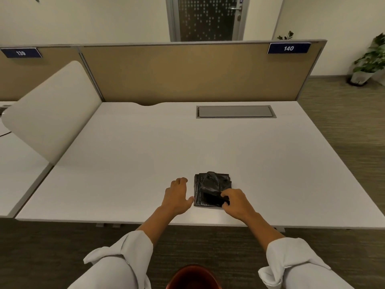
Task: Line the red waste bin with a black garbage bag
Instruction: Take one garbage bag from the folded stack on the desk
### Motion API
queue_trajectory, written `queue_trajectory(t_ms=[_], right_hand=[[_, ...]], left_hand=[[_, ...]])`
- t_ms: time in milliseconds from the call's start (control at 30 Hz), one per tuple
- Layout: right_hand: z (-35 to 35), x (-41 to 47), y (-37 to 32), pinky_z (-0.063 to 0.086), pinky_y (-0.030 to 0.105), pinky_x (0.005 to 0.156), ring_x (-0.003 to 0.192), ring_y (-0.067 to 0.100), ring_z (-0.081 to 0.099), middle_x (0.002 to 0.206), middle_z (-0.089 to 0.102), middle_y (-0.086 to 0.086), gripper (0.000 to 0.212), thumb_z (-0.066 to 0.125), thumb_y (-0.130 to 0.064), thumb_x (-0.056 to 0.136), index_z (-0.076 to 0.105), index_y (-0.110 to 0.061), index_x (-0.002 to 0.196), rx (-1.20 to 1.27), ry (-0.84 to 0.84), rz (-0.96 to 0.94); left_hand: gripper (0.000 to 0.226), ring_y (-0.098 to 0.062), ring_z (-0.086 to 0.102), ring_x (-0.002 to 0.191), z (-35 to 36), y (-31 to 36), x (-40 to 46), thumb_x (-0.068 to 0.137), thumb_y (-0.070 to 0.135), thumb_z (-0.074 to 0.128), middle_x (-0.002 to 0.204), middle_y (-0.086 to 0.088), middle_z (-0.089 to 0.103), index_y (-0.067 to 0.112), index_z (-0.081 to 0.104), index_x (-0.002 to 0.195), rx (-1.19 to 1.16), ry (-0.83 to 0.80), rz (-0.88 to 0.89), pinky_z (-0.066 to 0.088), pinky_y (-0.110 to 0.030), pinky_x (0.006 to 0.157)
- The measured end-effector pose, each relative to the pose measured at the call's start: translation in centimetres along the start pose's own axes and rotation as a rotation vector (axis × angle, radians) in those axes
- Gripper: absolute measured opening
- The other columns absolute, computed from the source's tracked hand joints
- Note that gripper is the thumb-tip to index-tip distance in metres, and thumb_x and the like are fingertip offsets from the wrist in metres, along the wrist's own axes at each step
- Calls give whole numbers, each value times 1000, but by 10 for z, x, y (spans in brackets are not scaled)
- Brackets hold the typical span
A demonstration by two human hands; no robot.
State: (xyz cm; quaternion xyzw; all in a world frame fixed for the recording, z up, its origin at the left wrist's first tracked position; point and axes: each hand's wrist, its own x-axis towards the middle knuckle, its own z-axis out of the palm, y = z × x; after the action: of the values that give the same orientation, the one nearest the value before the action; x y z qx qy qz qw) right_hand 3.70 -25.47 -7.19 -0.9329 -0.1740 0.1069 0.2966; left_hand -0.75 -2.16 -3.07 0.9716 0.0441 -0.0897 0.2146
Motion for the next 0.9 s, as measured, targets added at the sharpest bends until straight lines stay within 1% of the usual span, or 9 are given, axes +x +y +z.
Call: queue_trajectory(t_ms=[167,267,333,400,500,600,700,800,900], right_hand=[[-14,-1,-16,57,30,88,91,24,72,104,77,13,24,71,2,83,77,-4,106,119,246,-3],[-27,-12,-32,56,15,80,82,8,69,95,77,3,20,76,-2,81,79,-12,97,260,309,31],[-35,-26,-40,53,7,71,78,1,69,89,75,-7,21,80,-5,79,78,-22,90,378,291,52],[-43,-42,-45,54,10,69,80,5,72,87,75,-12,23,82,-6,77,76,-28,84,530,234,93],[-56,-65,-48,58,21,68,87,15,74,84,78,-2,18,82,-4,76,77,-17,87,833,132,155],[-65,-83,-50,58,28,70,82,19,73,85,76,7,18,81,-4,77,73,-9,93,1035,23,201],[-68,-95,-50,57,30,71,83,17,71,87,75,8,19,80,-6,78,71,-10,94,1123,-37,248],[-64,-108,-49,57,32,74,89,19,70,94,75,10,19,78,-11,80,71,-9,98,1157,-50,280],[-53,-126,-51,59,39,84,102,20,70,108,74,12,34,79,-28,76,73,-10,104,1148,-74,279]], left_hand=[[70,-30,41,136,-7,5,-8,88,35,67,151,-13,42,9,35,145,-85,33,16,40,-45,109],[75,-27,39,138,-8,6,-19,85,35,72,152,-11,41,12,34,146,-212,50,9,37,-40,112],[81,-25,40,138,-9,8,-29,81,37,76,152,-9,42,14,34,146,-320,77,-6,34,-37,111],[88,-24,41,138,-12,11,-38,77,40,80,153,-6,42,17,33,148,-429,94,-27,35,-39,112],[89,-18,41,134,-18,16,-55,76,38,82,147,5,42,25,31,148,-562,52,-29,38,-44,112],[57,-10,53,120,-23,23,-73,82,31,78,131,13,57,30,51,132,-700,21,7,46,-39,104],[16,-11,68,97,-24,29,-93,87,33,72,98,4,75,25,70,101,-791,36,-7,56,-29,87],[23,-21,70,83,-18,31,-113,87,32,72,87,-17,73,9,72,87,-939,61,-104,57,-35,76],[33,-27,73,85,-10,34,-132,83,29,77,89,-22,75,-3,71,87,-1086,82,-216,55,-36,77]])
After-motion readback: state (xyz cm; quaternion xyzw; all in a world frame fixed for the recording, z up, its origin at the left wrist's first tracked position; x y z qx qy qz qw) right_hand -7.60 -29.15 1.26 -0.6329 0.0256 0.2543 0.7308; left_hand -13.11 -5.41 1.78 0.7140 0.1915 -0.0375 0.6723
